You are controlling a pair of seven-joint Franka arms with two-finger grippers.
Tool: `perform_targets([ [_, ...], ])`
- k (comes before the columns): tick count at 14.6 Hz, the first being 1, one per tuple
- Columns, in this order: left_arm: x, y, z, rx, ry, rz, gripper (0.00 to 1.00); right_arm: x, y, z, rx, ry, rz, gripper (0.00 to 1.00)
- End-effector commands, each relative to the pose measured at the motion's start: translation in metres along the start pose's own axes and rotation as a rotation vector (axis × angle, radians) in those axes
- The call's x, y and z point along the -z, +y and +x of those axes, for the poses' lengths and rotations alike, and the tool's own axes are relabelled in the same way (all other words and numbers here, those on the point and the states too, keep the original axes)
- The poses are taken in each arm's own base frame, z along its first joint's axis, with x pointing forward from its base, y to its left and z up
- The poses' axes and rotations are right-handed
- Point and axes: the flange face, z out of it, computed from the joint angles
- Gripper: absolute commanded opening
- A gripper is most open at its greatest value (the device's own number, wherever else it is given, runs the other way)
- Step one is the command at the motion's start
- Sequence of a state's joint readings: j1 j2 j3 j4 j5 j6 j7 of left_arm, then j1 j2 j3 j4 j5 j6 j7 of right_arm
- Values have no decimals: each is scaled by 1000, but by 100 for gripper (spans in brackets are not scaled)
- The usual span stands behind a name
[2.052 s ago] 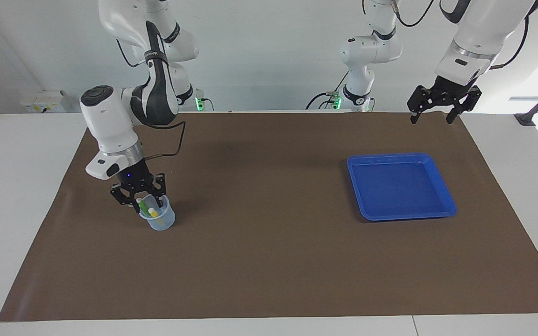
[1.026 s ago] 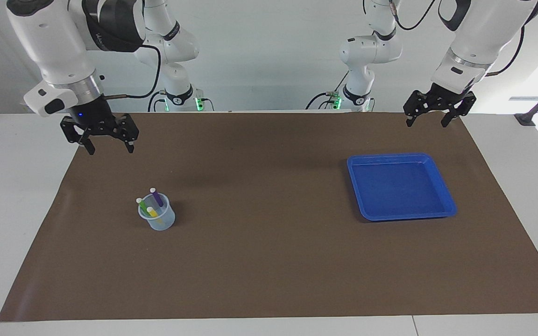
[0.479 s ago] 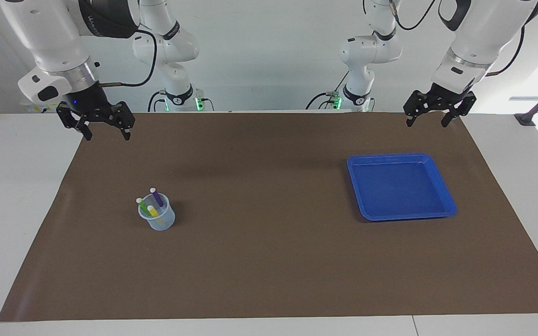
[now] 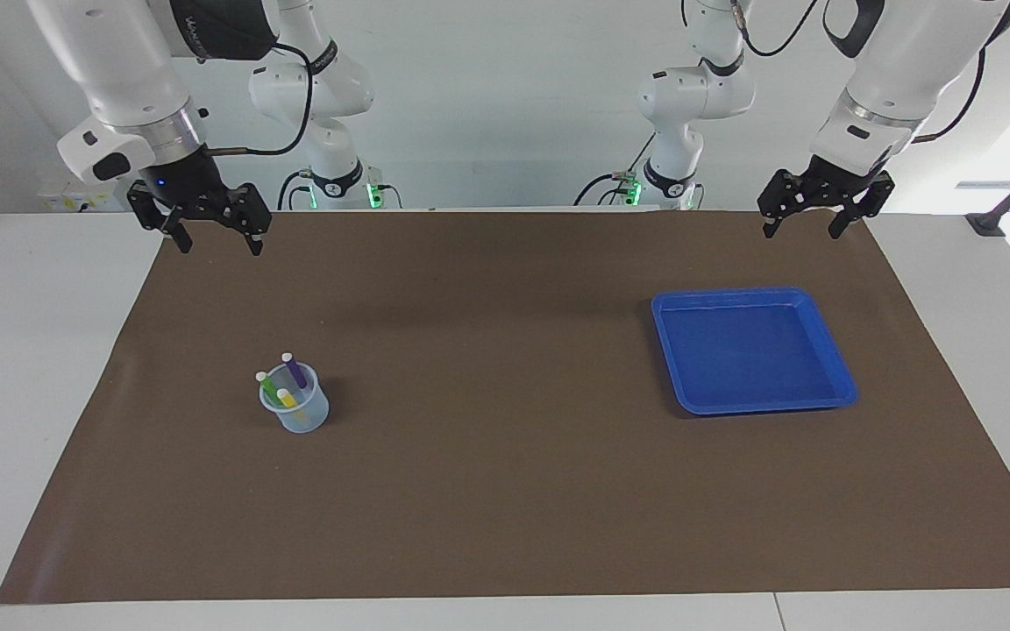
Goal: Transfer and insert pens with both arms
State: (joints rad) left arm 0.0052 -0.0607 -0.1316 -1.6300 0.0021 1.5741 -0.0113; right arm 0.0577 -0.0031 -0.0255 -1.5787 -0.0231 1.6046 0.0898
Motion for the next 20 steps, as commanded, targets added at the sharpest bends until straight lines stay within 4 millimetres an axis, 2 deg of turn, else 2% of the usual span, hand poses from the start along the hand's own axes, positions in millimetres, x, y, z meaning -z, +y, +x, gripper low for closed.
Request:
perform_targets([
  [1, 1, -2, -4, 11, -5, -9, 100, 4, 3, -7, -16, -11, -16, 100],
  [7, 1, -2, -4, 12, -2, -9, 100, 5, 4, -12, -18, -53, -22, 100],
  [16, 1, -7, -4, 22, -2, -9, 100, 9, -8, -11, 0, -33, -3, 100],
  [20, 1, -7, -4, 22, -2, -9, 100, 10, -7, -10, 0, -33, -3, 100],
])
